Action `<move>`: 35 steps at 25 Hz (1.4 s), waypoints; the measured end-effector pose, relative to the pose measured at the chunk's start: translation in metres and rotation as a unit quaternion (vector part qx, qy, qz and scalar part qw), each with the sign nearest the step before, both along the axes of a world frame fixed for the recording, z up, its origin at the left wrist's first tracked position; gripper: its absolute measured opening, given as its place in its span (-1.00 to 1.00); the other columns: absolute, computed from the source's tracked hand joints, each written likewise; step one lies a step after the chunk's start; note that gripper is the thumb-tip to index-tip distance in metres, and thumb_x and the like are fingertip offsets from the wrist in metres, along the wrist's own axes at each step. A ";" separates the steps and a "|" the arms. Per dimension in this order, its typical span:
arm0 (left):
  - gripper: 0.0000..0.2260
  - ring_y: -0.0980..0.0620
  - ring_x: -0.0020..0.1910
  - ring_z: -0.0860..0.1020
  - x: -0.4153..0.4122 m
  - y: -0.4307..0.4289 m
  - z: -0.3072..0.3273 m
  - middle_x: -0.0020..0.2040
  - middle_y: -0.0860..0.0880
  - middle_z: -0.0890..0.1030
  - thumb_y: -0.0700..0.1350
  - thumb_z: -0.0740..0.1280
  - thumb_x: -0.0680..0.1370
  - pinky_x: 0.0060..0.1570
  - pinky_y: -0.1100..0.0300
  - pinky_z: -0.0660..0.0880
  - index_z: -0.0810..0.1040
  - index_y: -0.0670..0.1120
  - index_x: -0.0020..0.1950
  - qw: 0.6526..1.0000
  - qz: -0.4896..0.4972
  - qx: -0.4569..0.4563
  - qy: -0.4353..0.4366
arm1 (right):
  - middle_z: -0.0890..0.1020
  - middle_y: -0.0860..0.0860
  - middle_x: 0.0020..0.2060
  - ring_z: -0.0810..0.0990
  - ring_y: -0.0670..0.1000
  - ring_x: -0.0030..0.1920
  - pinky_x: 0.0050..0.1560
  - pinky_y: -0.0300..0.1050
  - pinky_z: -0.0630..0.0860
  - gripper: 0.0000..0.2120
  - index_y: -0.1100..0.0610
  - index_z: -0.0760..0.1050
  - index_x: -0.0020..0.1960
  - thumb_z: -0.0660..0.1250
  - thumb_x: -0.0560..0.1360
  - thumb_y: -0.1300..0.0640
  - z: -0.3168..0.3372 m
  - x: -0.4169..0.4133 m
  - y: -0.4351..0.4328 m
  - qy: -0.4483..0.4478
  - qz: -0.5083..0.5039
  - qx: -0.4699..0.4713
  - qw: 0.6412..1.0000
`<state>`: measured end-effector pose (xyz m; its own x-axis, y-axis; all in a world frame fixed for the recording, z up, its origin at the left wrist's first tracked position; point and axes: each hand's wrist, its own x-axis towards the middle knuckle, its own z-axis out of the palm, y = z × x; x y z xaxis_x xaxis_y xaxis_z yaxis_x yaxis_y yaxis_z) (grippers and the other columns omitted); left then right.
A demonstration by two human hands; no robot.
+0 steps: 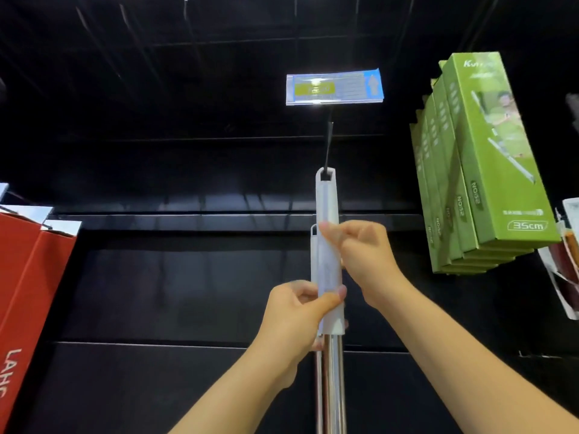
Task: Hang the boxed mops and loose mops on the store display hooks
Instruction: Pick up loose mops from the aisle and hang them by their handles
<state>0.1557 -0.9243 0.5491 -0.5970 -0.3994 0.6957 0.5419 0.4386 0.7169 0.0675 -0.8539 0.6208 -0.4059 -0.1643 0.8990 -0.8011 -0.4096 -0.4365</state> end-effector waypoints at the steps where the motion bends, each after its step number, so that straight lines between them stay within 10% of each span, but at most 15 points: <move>1: -0.77 -0.08 -0.20 0.72 -0.005 -0.006 -0.003 -0.13 -0.19 0.70 -0.03 0.46 0.49 -0.17 -0.03 0.67 0.62 -0.17 0.01 1.000 -0.003 0.011 -0.005 | 0.45 0.37 -0.30 0.39 0.08 -0.29 -0.22 0.15 0.55 -0.50 0.48 0.46 -0.17 0.37 0.50 -0.02 -0.002 -0.007 -0.006 -0.008 -0.011 0.007 1.000; 12: -0.75 -0.02 -0.20 0.71 -0.069 -0.056 -0.014 -0.14 -0.07 0.71 0.04 0.38 0.54 -0.09 -0.06 0.65 0.61 -0.14 0.02 0.999 0.041 0.007 -0.019 | 0.49 0.07 -0.37 0.49 -0.05 -0.37 -0.38 -0.25 0.43 -0.59 0.31 0.52 -0.22 0.41 0.45 -0.07 -0.009 -0.075 -0.069 -0.059 -0.041 0.031 0.997; 31: -0.77 0.02 -0.10 0.67 -0.107 -0.082 -0.015 -0.05 -0.06 0.67 0.04 0.42 0.52 -0.14 0.08 0.66 0.63 -0.10 0.03 0.996 0.076 0.034 -0.044 | 0.65 0.07 -0.11 0.66 0.07 -0.09 -0.10 -0.04 0.65 -0.69 0.19 0.56 -0.09 0.49 0.41 -0.05 -0.007 -0.107 -0.088 -0.122 -0.025 0.080 0.989; 35: -0.65 0.01 -0.09 0.58 -0.104 -0.089 -0.007 -0.05 -0.04 0.60 0.09 0.52 0.41 -0.09 -0.02 0.65 0.59 -0.12 0.03 0.980 0.187 0.006 -0.069 | 0.63 0.13 -0.01 0.67 0.05 -0.21 -0.37 -0.19 0.58 -0.48 0.22 0.47 0.11 0.55 0.33 -0.05 -0.001 -0.108 -0.080 -0.161 -0.024 0.129 0.978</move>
